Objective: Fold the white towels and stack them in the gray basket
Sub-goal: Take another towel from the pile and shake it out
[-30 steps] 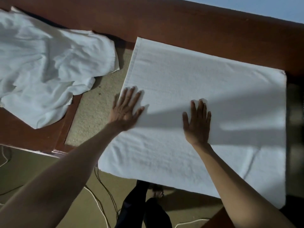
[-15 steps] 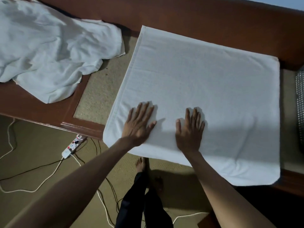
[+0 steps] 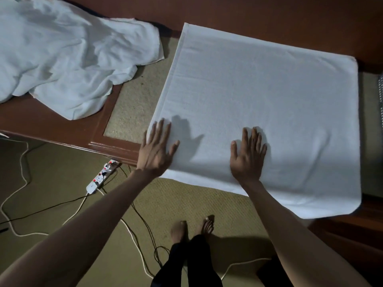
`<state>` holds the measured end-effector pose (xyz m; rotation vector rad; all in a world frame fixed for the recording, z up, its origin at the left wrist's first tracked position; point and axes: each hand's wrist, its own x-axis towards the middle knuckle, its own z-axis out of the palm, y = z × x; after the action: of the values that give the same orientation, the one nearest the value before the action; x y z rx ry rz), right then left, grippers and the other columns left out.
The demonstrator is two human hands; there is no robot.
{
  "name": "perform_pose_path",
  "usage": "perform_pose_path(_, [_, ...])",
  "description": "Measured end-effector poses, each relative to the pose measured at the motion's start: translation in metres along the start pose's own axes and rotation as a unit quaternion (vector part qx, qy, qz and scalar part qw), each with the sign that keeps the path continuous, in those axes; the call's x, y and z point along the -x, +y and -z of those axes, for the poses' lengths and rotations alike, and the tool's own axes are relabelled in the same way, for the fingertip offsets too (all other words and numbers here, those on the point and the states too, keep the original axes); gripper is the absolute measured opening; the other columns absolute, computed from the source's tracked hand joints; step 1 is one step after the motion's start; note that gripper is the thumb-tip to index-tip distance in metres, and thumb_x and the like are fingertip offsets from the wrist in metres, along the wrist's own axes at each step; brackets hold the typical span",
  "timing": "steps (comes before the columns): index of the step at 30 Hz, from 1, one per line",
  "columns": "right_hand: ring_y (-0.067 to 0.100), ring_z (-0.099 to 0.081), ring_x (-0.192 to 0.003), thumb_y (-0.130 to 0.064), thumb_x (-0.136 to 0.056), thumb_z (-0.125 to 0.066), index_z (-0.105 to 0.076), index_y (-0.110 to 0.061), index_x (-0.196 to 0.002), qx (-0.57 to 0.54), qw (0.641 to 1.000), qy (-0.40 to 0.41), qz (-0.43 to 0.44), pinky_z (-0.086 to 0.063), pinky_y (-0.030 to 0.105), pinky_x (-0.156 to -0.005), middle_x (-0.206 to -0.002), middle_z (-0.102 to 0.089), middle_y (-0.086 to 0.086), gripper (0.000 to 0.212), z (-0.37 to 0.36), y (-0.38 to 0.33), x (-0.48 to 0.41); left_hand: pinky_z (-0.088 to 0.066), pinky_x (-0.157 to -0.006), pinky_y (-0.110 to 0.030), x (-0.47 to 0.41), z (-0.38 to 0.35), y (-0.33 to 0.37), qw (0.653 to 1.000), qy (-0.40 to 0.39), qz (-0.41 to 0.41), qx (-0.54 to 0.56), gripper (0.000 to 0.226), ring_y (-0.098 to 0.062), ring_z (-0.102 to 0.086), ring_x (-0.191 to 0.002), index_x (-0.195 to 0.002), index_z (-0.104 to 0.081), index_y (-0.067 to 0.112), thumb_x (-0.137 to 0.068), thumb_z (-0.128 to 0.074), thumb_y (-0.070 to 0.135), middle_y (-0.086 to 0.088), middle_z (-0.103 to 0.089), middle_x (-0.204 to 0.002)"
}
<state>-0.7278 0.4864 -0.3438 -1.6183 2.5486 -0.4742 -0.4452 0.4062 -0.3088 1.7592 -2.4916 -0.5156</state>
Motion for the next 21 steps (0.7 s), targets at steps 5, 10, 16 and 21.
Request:
perform_pose_path(5, [0.033, -0.023, -0.154, -0.046, -0.107, -0.029, -0.028, -0.016, -0.160, 0.032, 0.999, -0.002, -0.002, -0.018, 0.055, -0.122, -0.166, -0.024, 0.015, 0.061, -0.001, 0.002, 0.004, -0.002, -0.129, -0.049, 0.027, -0.018, -0.010, 0.994, -0.018, -0.107, -0.029, 0.066, -0.017, 0.012, -0.158, -0.165, 0.003, 0.029, -0.109, -0.020, 0.056, 0.001, 0.009, -0.172])
perform_pose_path(10, [0.035, -0.025, -0.153, -0.044, -0.107, -0.033, -0.032, -0.012, -0.159, 0.033, 0.999, 0.013, 0.014, -0.022, 0.056, -0.121, -0.165, -0.026, 0.017, 0.060, -0.003, 0.005, 0.013, 0.002, -0.128, -0.048, 0.032, -0.008, -0.028, 0.998, -0.004, -0.042, -0.035, 0.071, -0.016, 0.013, -0.158, -0.165, 0.001, 0.026, -0.106, -0.014, 0.062, 0.001, 0.008, -0.172])
perform_pose_path(16, [0.031, -0.021, -0.154, -0.043, -0.106, -0.035, -0.034, -0.013, -0.158, 0.006, 1.000, -0.009, 0.030, -0.020, 0.054, -0.122, -0.166, -0.025, 0.016, 0.060, 0.002, 0.012, 0.019, -0.009, -0.129, -0.043, -0.004, -0.023, 0.087, 0.990, 0.042, -0.043, 0.127, 0.065, -0.022, -0.005, -0.159, -0.162, -0.025, 0.015, -0.109, -0.022, 0.052, -0.008, -0.016, -0.171])
perform_pose_path(21, [0.022, -0.008, -0.157, -0.055, -0.105, -0.021, -0.024, -0.029, -0.161, 0.014, 0.996, -0.079, 0.046, -0.008, 0.051, -0.126, -0.170, -0.014, 0.004, 0.062, 0.024, 0.050, 0.012, -0.015, -0.128, -0.048, -0.055, -0.062, 0.182, 0.981, 0.016, -0.123, 0.152, 0.067, -0.028, -0.011, -0.159, -0.163, -0.021, 0.011, -0.109, -0.014, 0.051, -0.014, -0.020, -0.169])
